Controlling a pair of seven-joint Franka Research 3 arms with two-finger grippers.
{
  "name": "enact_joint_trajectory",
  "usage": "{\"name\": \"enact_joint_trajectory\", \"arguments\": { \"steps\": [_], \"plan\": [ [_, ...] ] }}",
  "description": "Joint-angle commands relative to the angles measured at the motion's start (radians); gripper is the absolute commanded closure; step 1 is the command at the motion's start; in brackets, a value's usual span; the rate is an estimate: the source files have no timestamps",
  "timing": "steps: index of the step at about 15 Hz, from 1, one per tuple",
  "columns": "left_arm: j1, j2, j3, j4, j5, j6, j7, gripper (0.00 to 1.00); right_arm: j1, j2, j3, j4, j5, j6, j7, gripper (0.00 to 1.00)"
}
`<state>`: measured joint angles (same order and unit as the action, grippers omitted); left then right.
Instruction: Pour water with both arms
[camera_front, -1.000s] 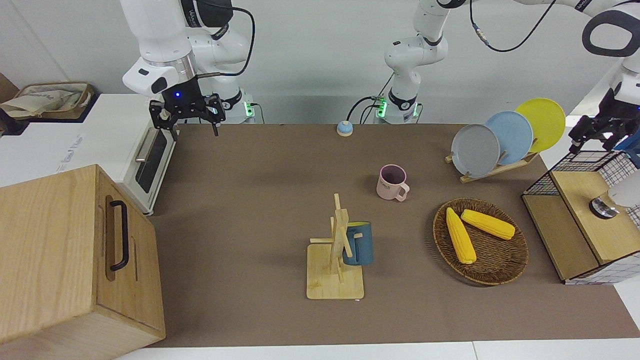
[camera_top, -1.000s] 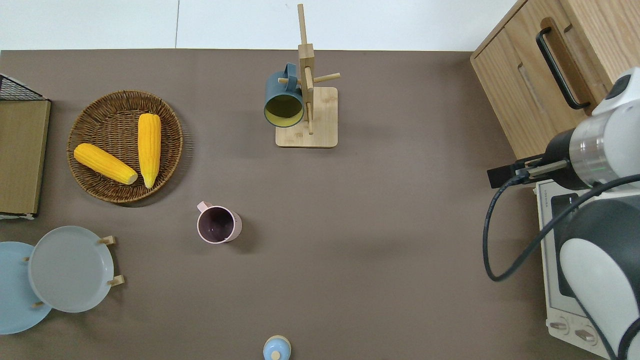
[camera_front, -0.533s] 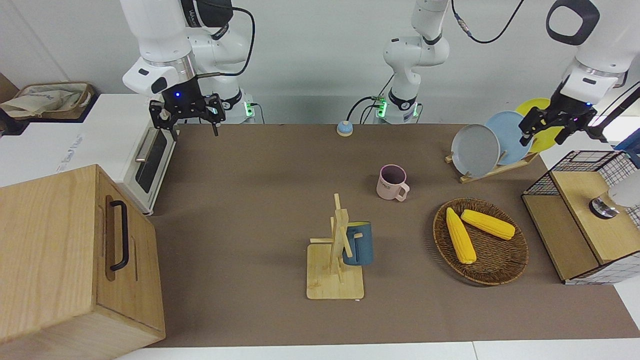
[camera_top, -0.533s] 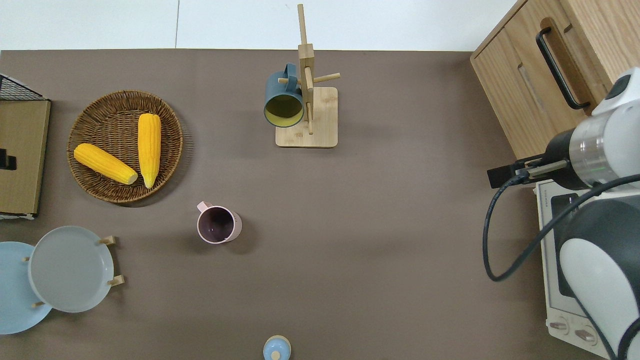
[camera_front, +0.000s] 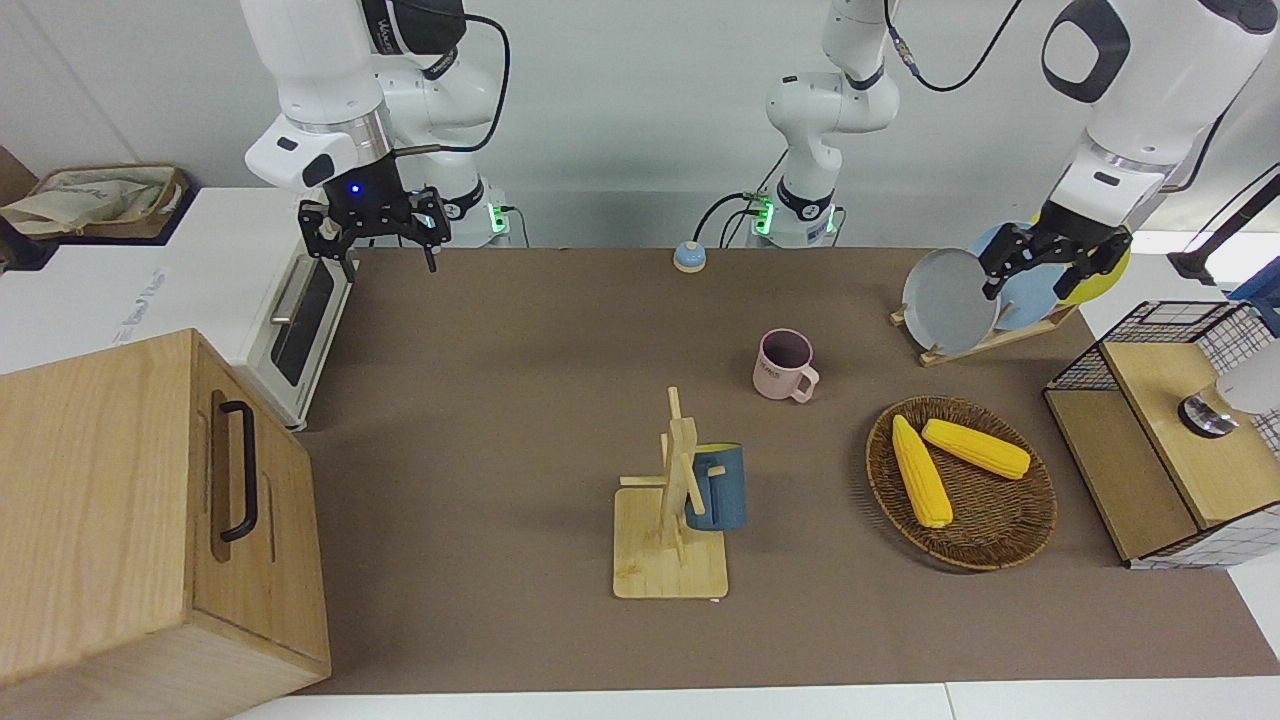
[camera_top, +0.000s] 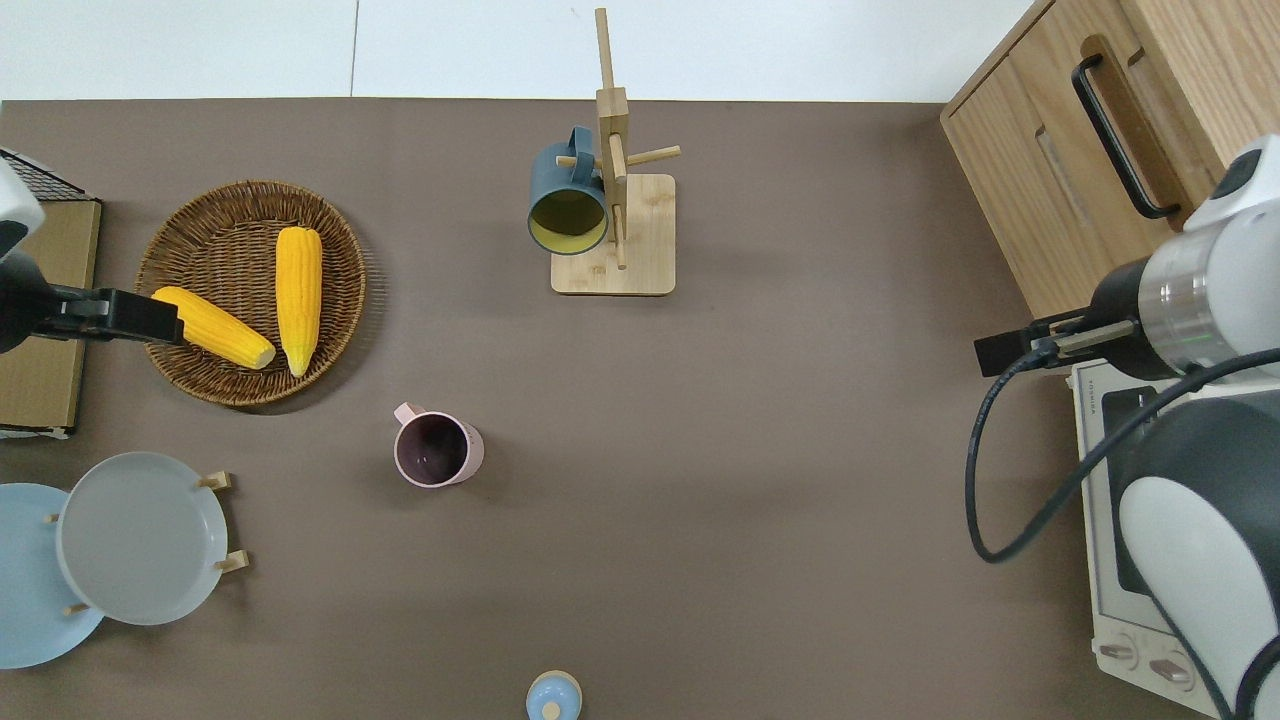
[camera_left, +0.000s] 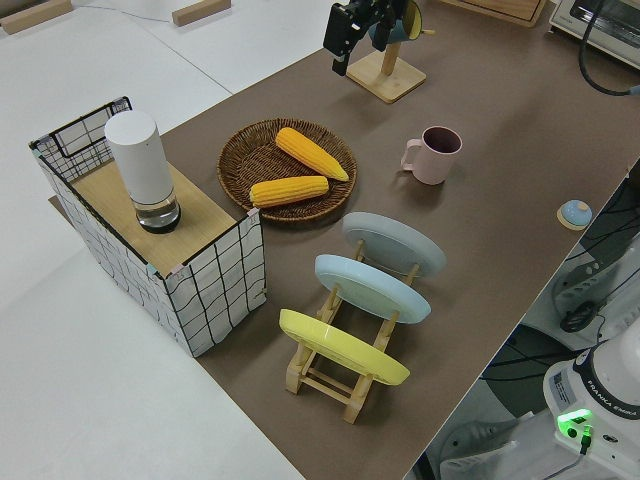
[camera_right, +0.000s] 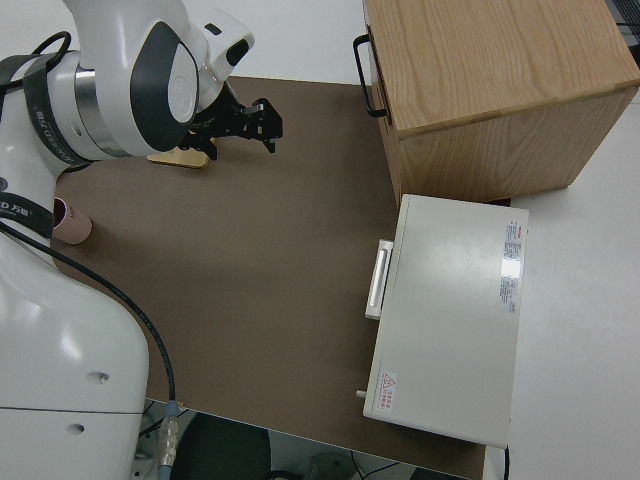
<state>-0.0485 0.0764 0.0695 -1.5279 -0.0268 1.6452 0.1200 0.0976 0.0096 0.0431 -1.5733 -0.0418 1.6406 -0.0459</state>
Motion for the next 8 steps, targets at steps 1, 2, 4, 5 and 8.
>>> {"name": "enact_joint_trajectory", "arguments": {
  "steps": [1,2,4,5,8],
  "plan": [
    [-0.005,-0.03,-0.013,-0.032,0.013,-0.008,0.004,0.0,-0.015,-0.003,0.006,0.001,0.02,0.004,-0.015,0.015],
    [-0.01,-0.032,-0.011,-0.032,0.013,-0.008,0.006,0.0,-0.013,-0.003,0.006,0.001,0.02,0.004,-0.015,0.015],
    [-0.02,-0.035,-0.011,-0.032,0.015,-0.008,0.009,0.0,-0.015,-0.003,0.004,0.001,0.02,0.004,-0.015,0.015],
    [-0.019,-0.035,-0.013,-0.031,0.015,-0.013,0.007,0.0,-0.015,-0.003,0.006,0.001,0.02,0.004,-0.015,0.015],
    [-0.022,-0.029,-0.014,-0.026,0.015,-0.028,0.009,0.0,-0.015,-0.003,0.006,0.001,0.02,0.004,-0.015,0.015]
  ]
}}
